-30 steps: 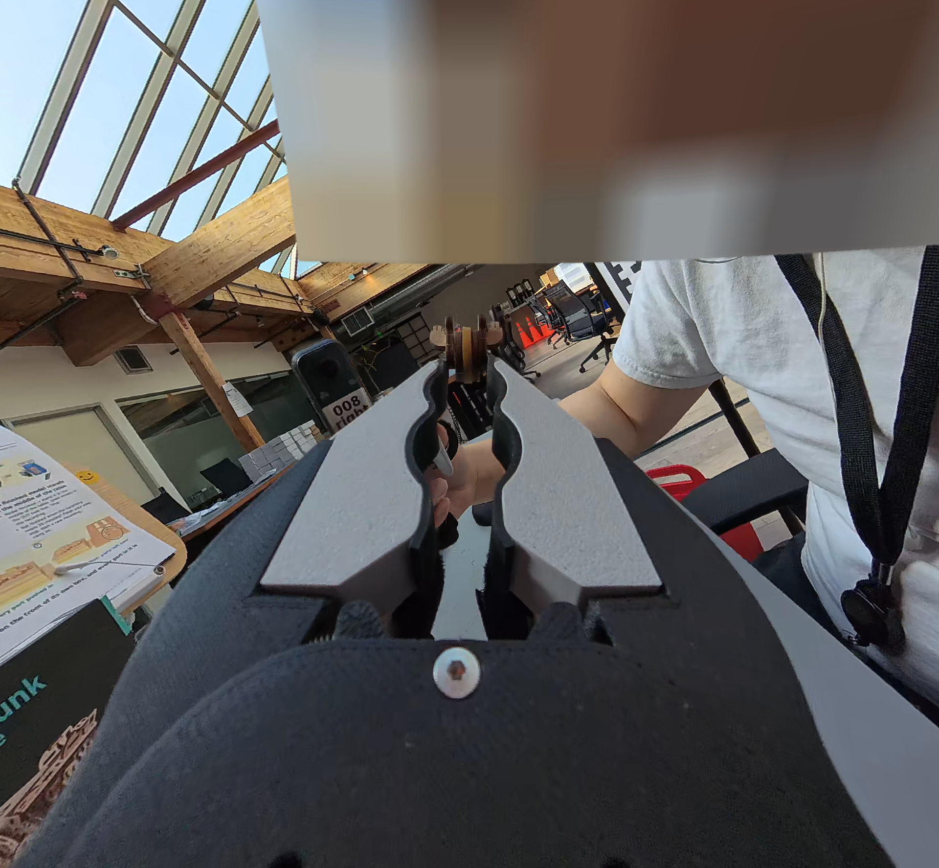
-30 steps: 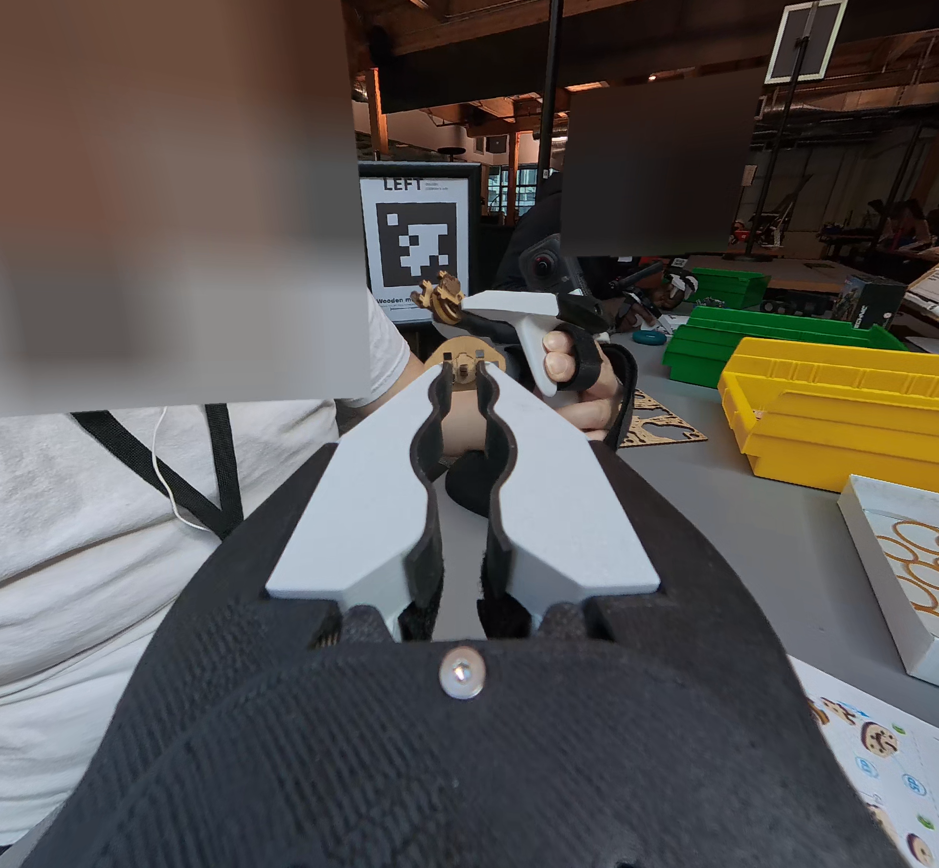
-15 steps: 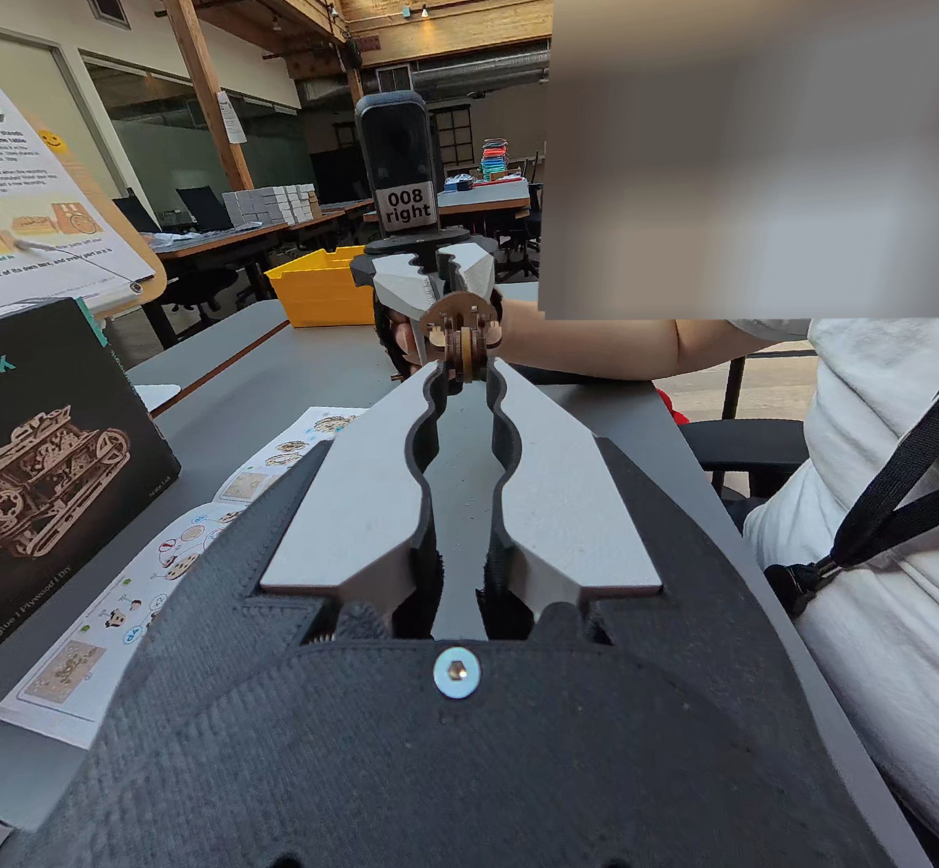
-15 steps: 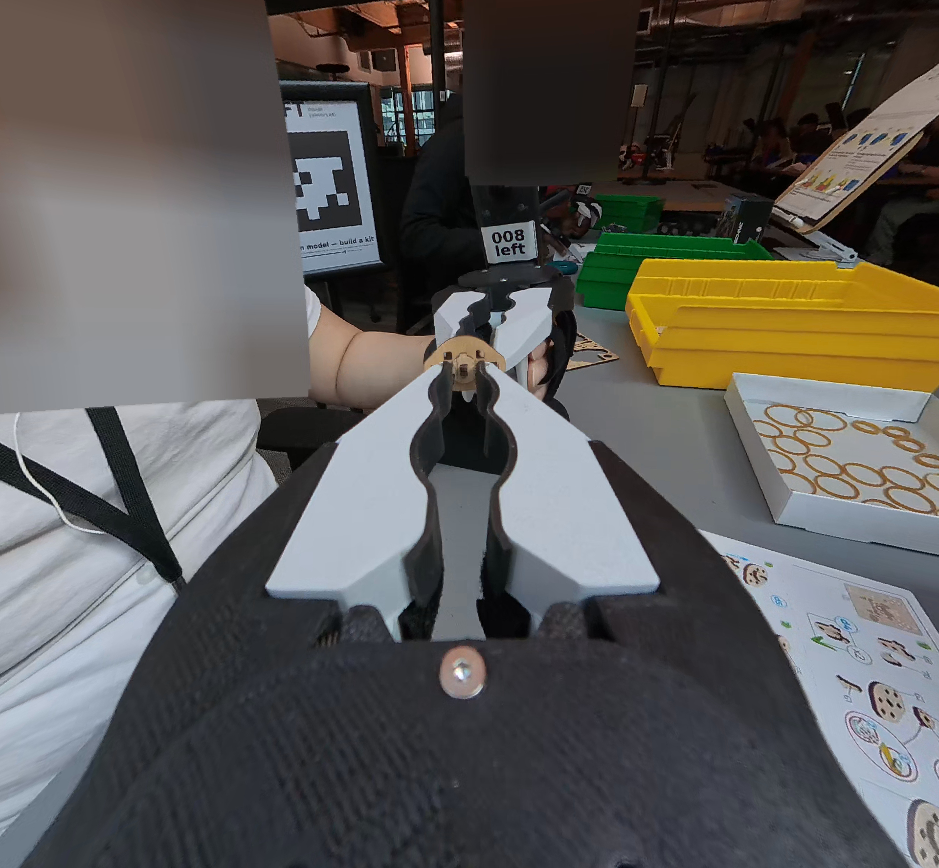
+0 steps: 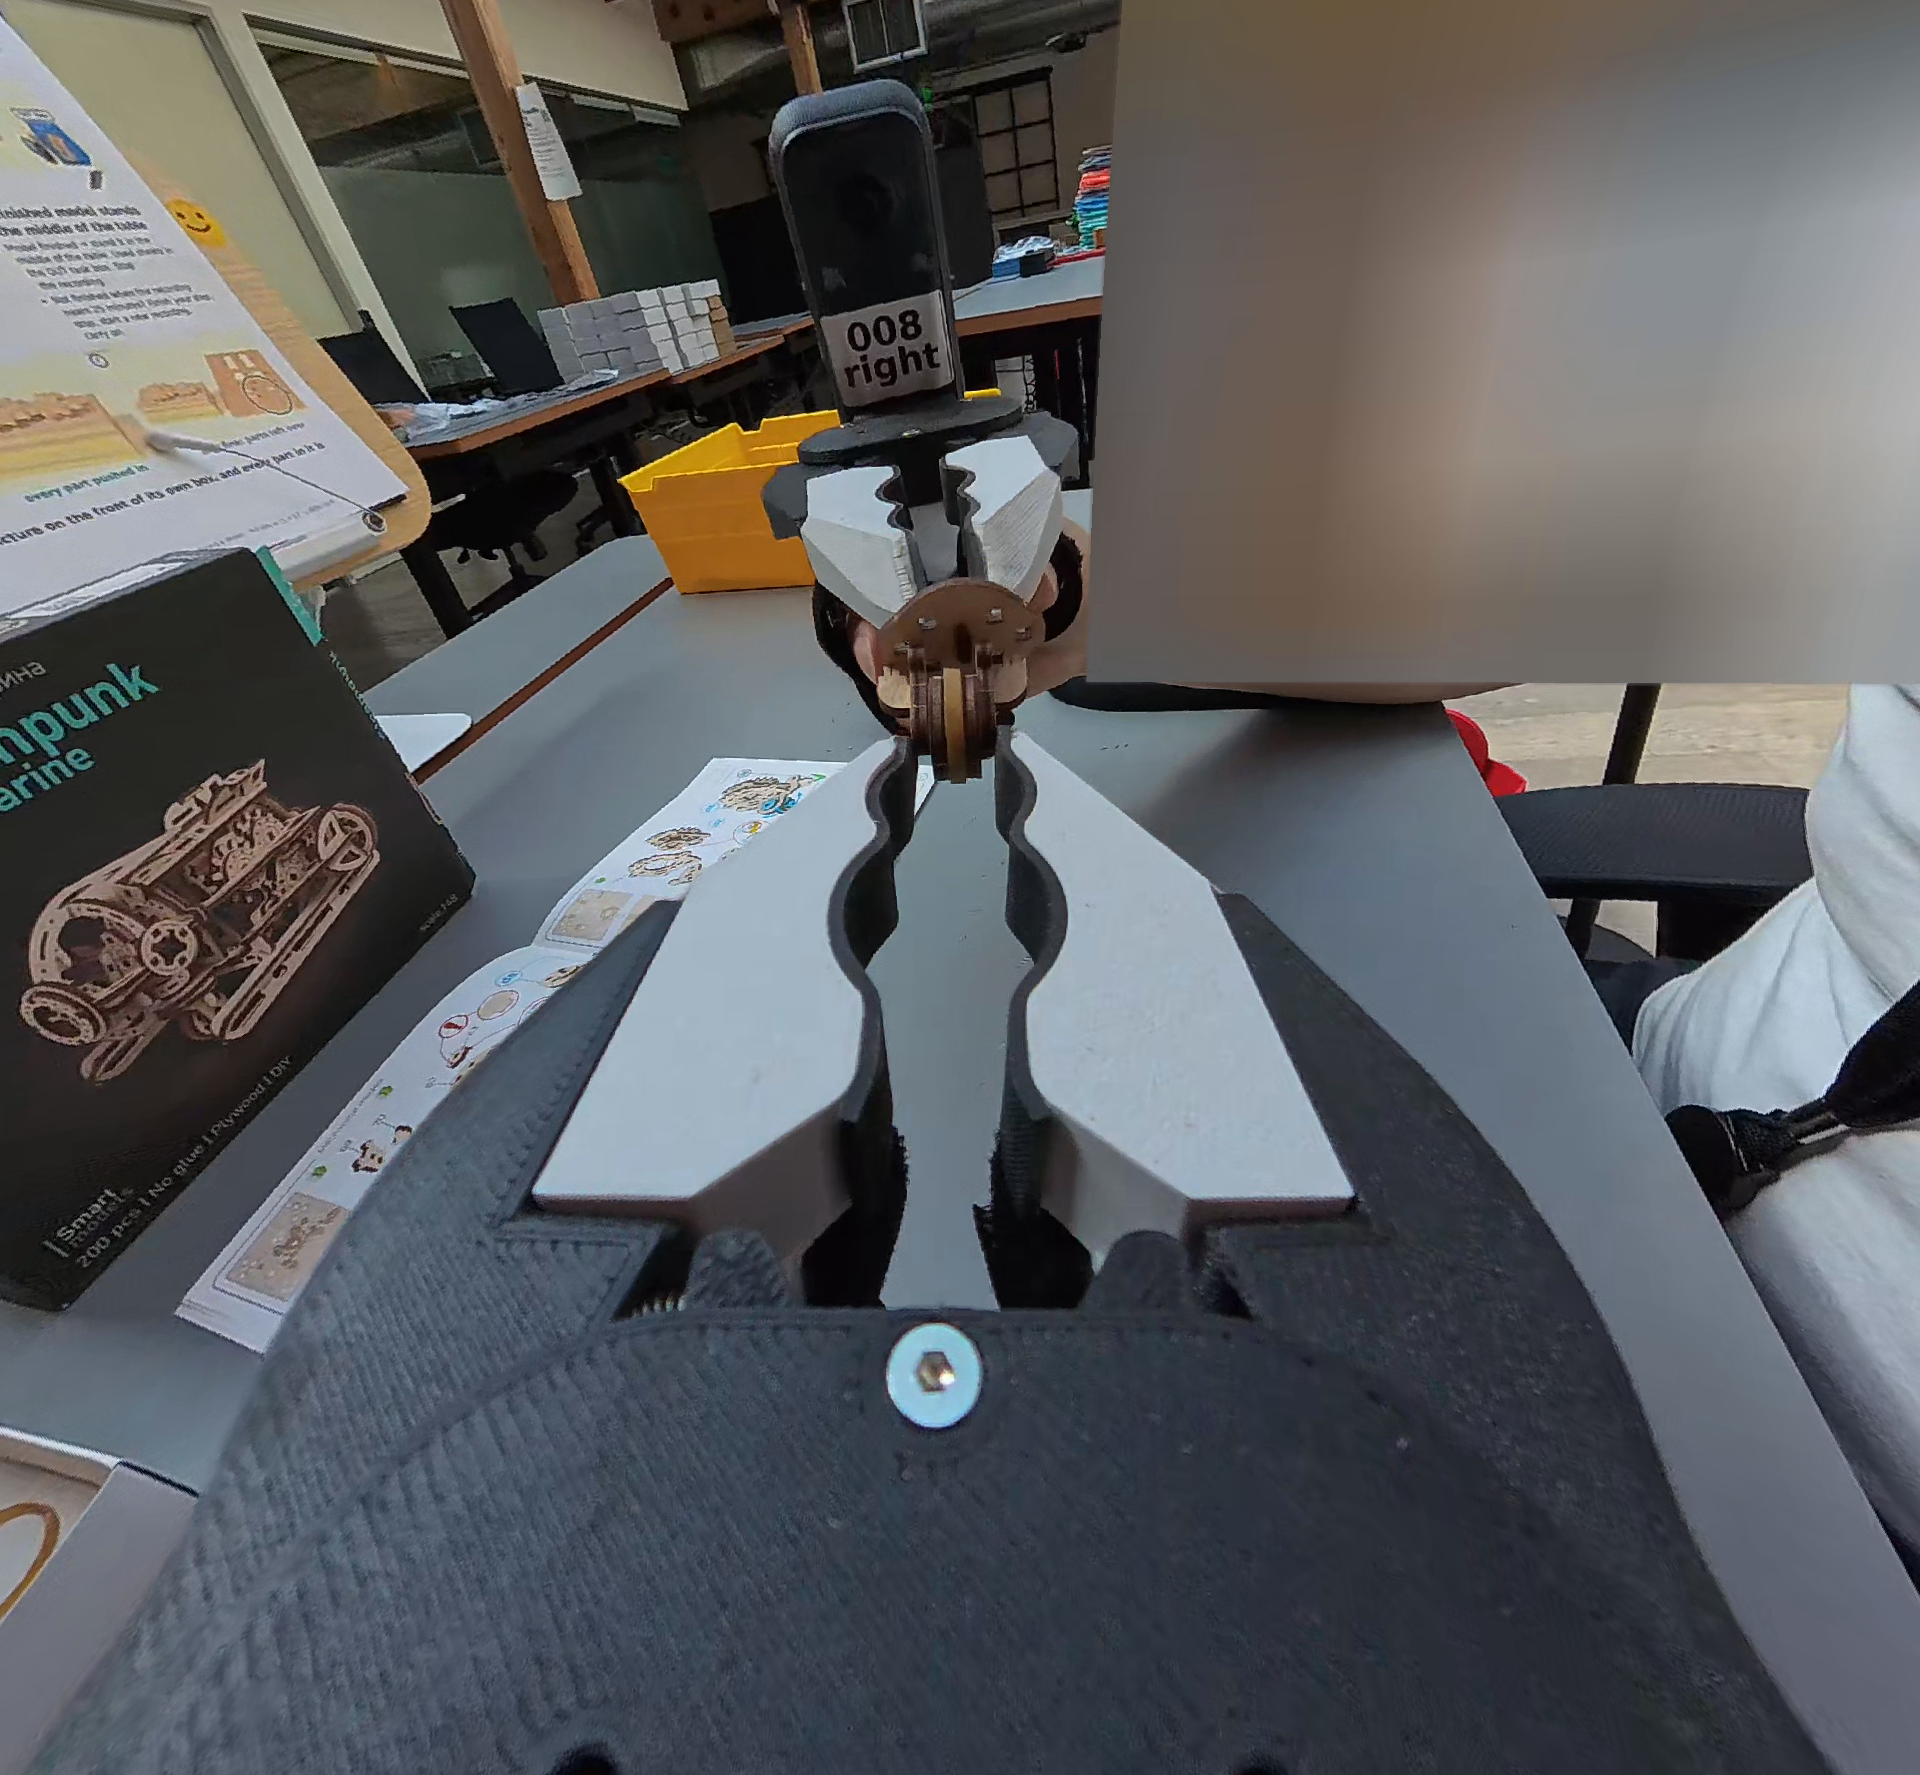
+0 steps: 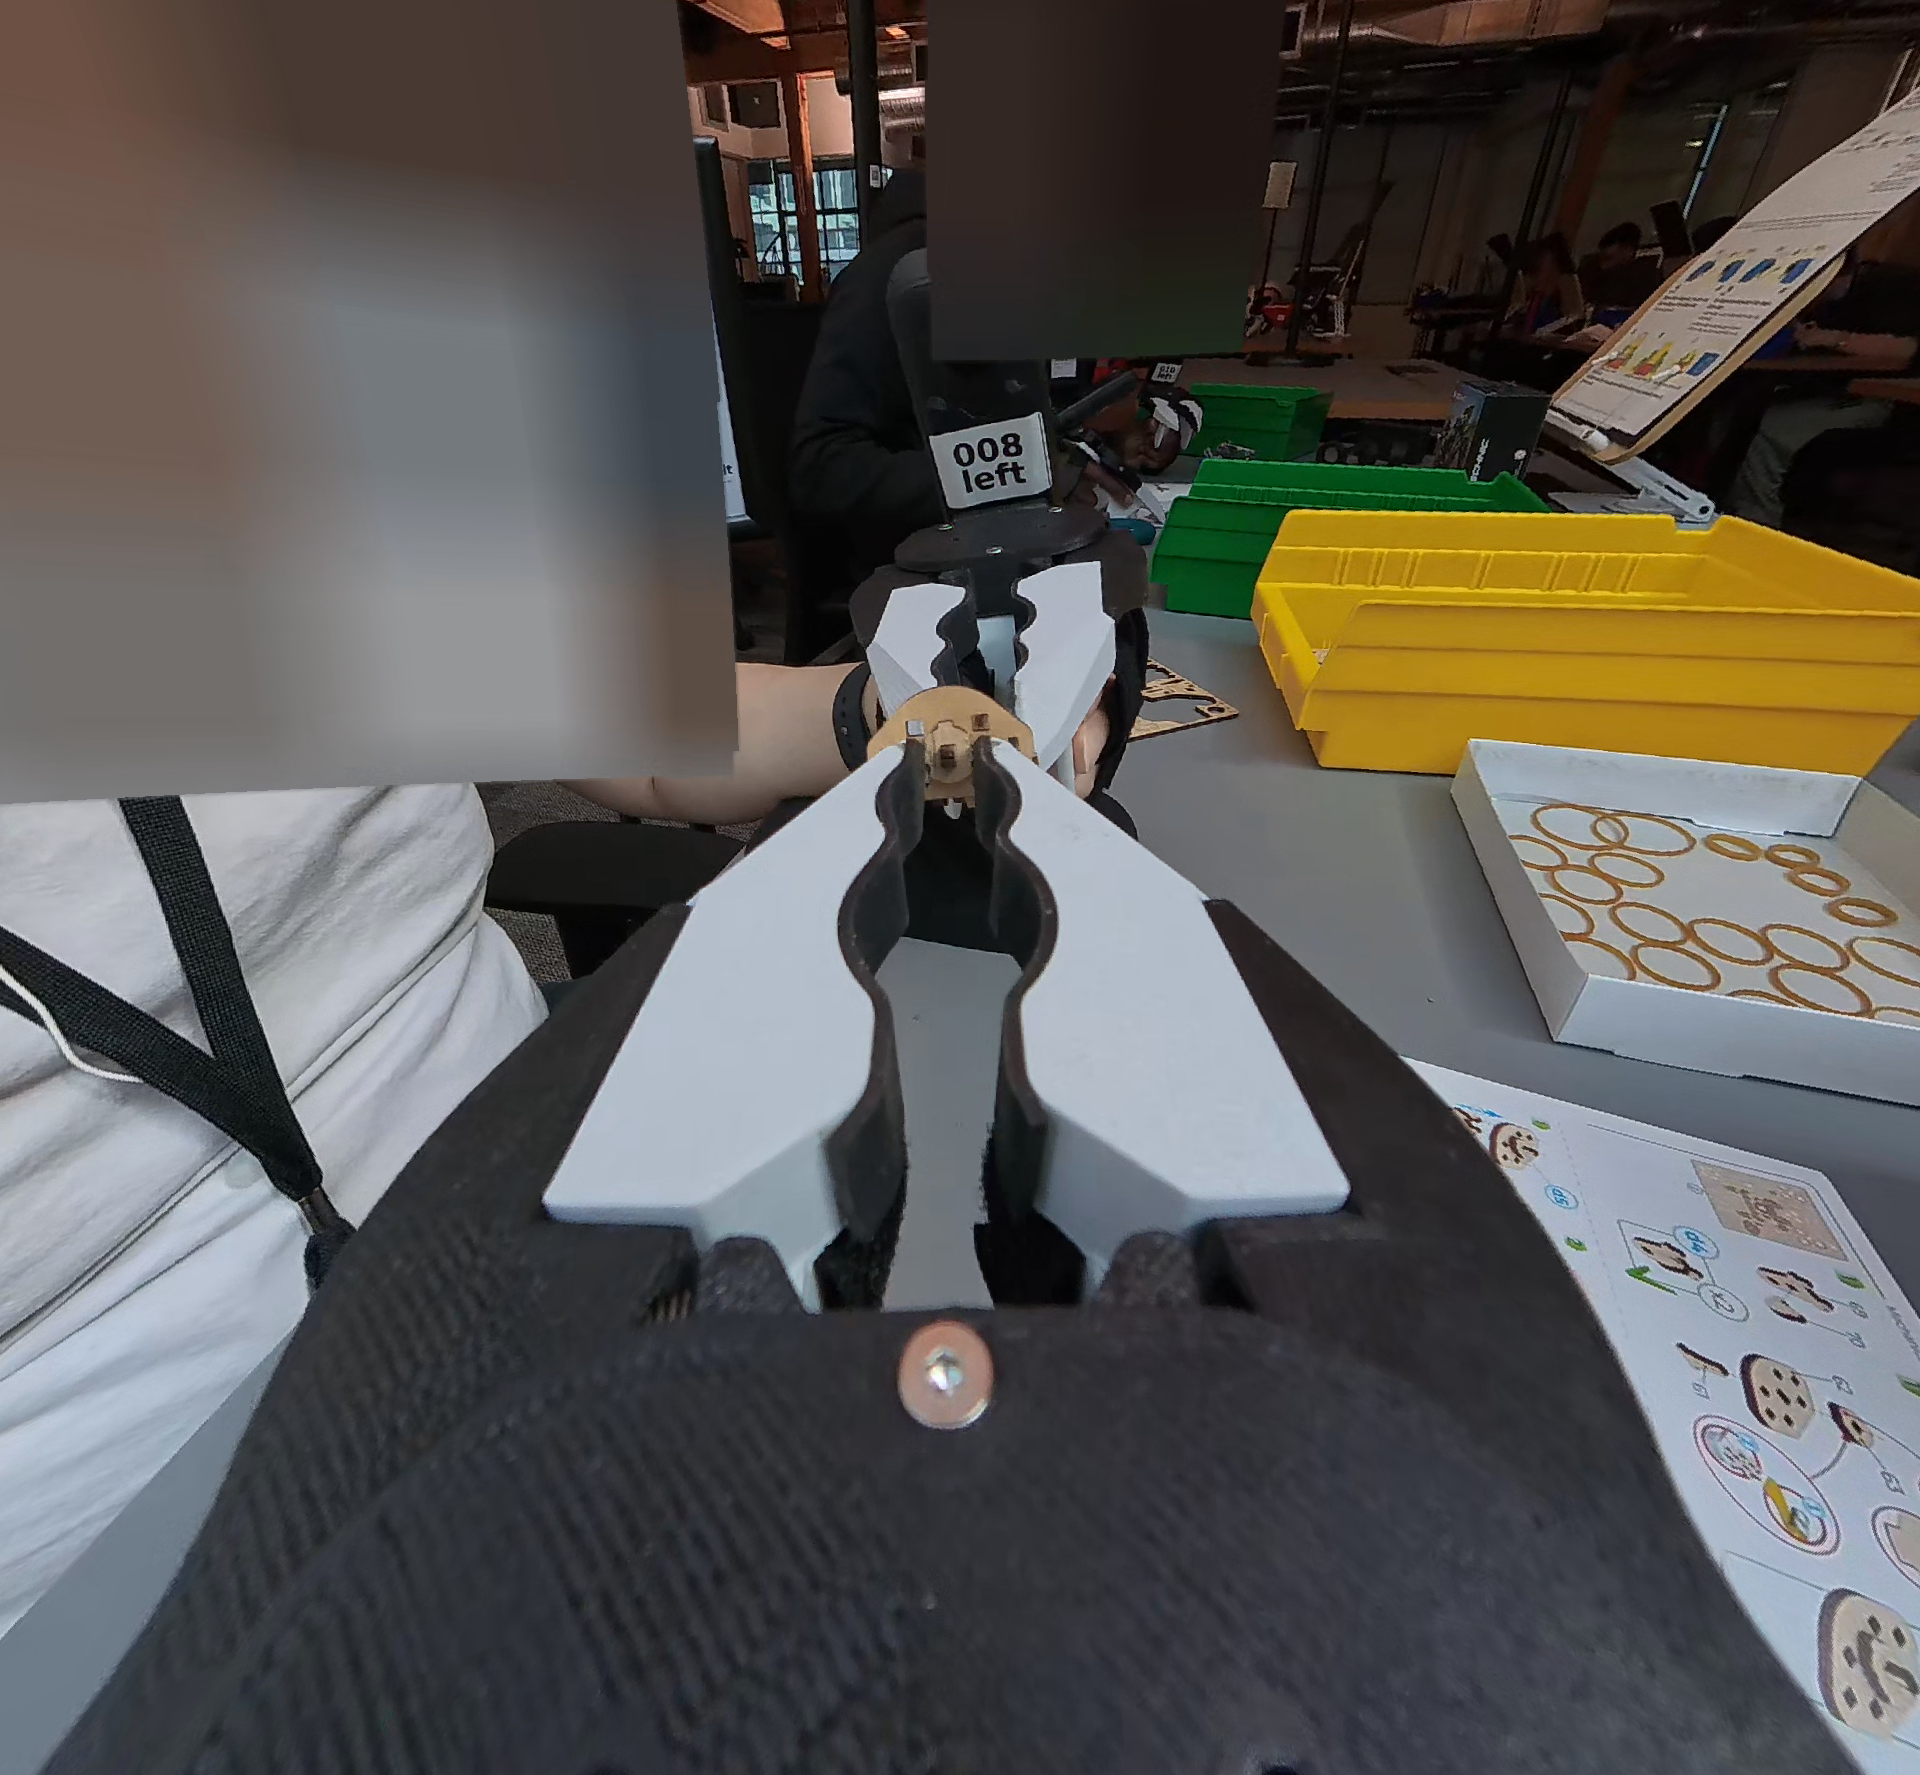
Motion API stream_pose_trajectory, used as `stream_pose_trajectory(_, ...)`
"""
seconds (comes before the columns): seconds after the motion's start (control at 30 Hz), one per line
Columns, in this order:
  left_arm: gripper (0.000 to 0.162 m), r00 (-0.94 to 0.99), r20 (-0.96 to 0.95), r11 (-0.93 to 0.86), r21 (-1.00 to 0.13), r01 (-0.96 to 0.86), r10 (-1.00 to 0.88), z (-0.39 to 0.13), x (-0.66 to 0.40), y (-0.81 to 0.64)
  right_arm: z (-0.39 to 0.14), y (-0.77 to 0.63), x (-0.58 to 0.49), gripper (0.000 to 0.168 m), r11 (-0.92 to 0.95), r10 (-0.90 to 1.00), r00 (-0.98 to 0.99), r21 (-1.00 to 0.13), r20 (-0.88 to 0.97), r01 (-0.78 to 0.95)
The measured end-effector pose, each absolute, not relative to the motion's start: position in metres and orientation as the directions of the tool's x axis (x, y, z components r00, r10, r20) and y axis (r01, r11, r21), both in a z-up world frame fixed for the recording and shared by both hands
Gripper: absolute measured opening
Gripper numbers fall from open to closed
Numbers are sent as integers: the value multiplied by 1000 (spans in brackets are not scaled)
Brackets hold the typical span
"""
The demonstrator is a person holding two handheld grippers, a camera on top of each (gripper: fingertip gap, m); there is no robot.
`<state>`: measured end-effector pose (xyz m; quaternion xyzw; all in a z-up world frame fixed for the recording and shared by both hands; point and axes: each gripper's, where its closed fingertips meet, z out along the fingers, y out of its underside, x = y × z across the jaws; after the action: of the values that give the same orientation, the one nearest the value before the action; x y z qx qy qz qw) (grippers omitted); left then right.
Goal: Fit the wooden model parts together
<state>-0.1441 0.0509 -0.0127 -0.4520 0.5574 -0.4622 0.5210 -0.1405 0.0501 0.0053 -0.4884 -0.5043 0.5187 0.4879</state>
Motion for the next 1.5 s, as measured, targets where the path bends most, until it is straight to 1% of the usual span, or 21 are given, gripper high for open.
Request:
stream_pose_trajectory(0.27, 13, 1, -230, 229, -971, -74, -973, -19, -142, 56, -2, 54, -139, 8, 62, 998, -8, -998, 62, 32)
stream_pose_trajectory(0.57, 13, 1, -243, 242, -966, -95, -970, -23, -141, 55, -6, 54, -138, 9, 113, 994, -6, -991, 113, 75)
stream_pose_trajectory(1.5, 13, -19, -234, 235, -966, -105, -972, -26, -140, 53, -12, 54, -136, 9, 80, 997, -18, -988, 78, 131)
